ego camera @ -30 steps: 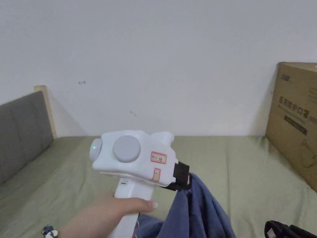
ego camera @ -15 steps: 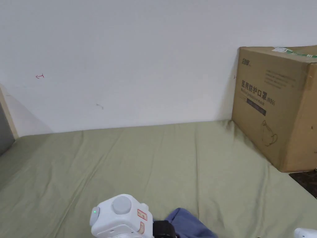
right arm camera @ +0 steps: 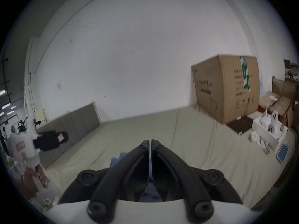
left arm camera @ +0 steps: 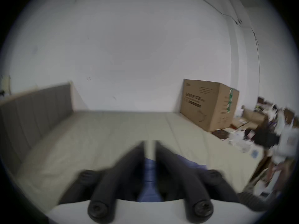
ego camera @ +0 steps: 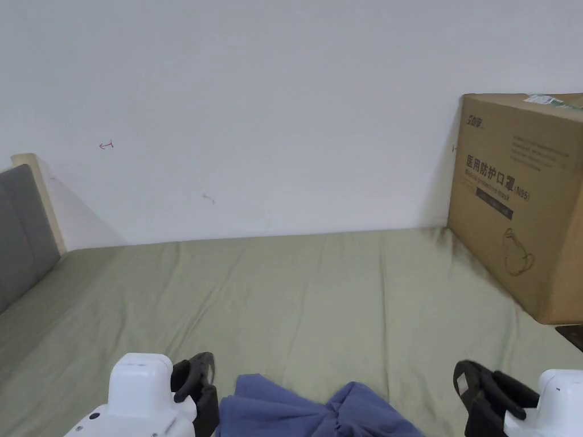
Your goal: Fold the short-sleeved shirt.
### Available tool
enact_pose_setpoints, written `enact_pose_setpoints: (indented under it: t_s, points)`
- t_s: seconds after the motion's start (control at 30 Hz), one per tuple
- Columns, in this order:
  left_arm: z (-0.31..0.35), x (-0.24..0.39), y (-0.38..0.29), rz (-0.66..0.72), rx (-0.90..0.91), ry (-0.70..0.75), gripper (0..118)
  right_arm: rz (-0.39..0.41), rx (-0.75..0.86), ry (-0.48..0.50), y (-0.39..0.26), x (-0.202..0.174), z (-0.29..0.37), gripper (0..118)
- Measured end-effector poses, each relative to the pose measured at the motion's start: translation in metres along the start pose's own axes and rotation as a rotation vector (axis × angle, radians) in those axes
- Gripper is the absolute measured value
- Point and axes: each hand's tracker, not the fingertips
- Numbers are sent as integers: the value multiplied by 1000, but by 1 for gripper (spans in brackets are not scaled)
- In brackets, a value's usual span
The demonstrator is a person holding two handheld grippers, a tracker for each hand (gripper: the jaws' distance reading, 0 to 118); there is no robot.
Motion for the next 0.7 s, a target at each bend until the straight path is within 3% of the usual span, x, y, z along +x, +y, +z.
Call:
enact_pose_setpoints:
  t_s: [0.07,0.17,0.27,0.4,0.7]
  points:
    - [12,4,-9,-13,38,46,0,51,101,-2,-2,-5,3,3]
    - [20,8,-17,52,77,99,0,114,150,-102,0,-15,4,3]
    - [24,1,-17,152,91,80,0,95,148,-100,5,-14,6,3]
    - [20,-8,-16,187,70,75,0,87,134,-113,6,-9,7,3]
    - [1,-8,8,109,76,86,0,58,69,-110,-2,0,-4,3]
